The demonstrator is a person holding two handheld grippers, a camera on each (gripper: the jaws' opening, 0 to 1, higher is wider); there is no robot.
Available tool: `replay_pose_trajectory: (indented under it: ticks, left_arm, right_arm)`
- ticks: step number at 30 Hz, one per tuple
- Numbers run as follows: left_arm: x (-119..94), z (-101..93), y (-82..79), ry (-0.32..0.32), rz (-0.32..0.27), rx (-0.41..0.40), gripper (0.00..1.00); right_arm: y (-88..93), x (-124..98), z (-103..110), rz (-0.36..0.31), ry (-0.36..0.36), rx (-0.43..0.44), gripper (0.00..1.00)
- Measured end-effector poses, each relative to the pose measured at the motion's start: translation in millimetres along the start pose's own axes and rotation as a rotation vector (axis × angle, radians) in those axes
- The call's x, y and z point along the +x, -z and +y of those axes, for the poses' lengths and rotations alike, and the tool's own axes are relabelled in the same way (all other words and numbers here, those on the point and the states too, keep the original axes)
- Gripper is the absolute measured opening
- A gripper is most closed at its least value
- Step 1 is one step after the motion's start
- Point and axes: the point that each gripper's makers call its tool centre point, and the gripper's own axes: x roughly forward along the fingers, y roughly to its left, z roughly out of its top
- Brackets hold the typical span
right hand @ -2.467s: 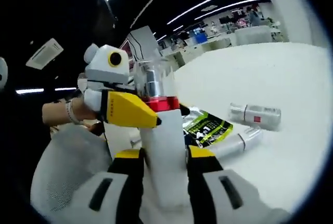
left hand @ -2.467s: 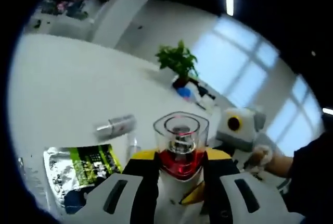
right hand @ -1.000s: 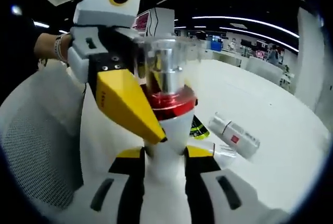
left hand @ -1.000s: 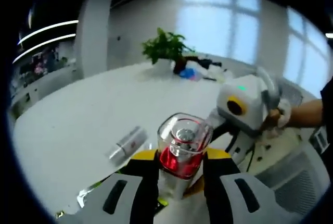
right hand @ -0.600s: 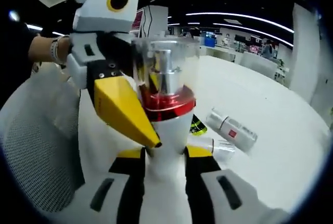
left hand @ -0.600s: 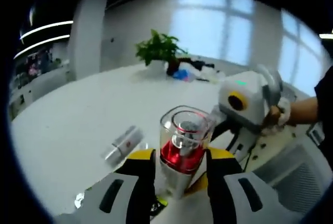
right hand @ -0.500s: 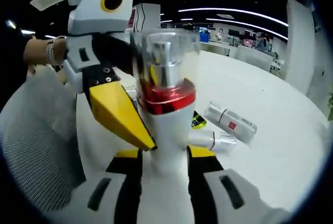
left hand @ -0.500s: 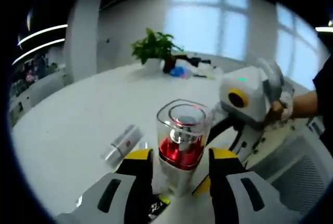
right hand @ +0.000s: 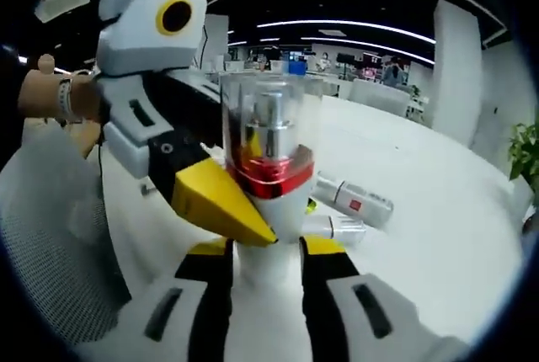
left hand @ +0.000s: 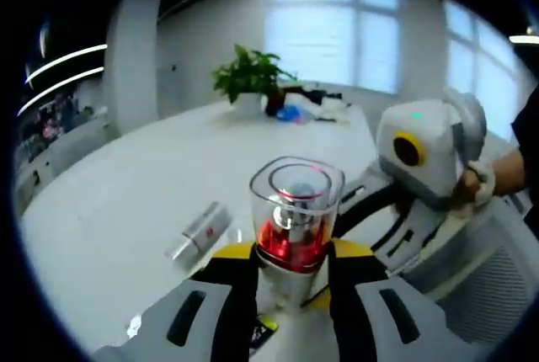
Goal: Arrange the skincare products in the storage area until every visible bottle or jar stands upright without overlapping.
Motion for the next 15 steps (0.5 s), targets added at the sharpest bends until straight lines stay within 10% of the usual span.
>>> replay_pose_trajectory:
  ticks: [15]
  left_arm:
    - [-1.7,2.1,2.0,-0.02,0.0,-0.015,0.29]
  right_arm:
    - [-1.4,-0.9,0.9,-0.008,-0.02,-0.017,0.31]
